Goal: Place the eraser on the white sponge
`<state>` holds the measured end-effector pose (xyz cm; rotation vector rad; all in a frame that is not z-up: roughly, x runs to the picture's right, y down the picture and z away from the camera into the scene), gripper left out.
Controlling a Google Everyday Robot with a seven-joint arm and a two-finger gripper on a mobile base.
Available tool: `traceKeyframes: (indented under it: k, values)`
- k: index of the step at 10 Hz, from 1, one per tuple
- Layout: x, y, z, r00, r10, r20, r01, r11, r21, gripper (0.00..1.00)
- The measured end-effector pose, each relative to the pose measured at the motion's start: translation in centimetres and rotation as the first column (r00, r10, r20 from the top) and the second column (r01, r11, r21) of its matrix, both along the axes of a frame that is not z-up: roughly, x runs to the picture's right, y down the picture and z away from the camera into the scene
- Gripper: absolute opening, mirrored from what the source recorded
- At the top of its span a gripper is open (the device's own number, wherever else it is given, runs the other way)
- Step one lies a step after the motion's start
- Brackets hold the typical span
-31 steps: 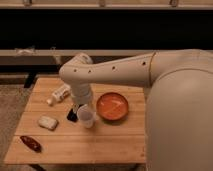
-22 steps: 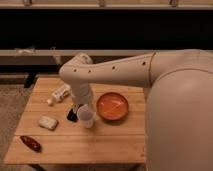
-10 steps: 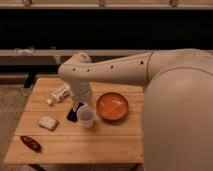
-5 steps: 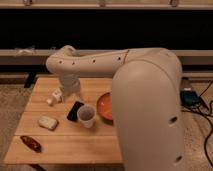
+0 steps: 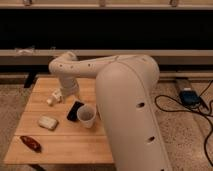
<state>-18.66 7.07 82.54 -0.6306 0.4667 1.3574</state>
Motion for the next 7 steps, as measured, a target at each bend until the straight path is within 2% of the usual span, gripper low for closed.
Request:
traceKeyframes:
  k: [2,4,7]
  values:
    - [0.3,1.5,0.8,1.0,-0.025,-0.02,0.024,0.9991,-0.036,0.65]
    - [-0.3,3.4,1.1,0.998,-0.062,-0.014,0.06,0.9955,-0.073,0.65]
    - [-0.8,4.8,1.6,0.997,-0.082,-0.001,0.082,0.99,-0.115,0.65]
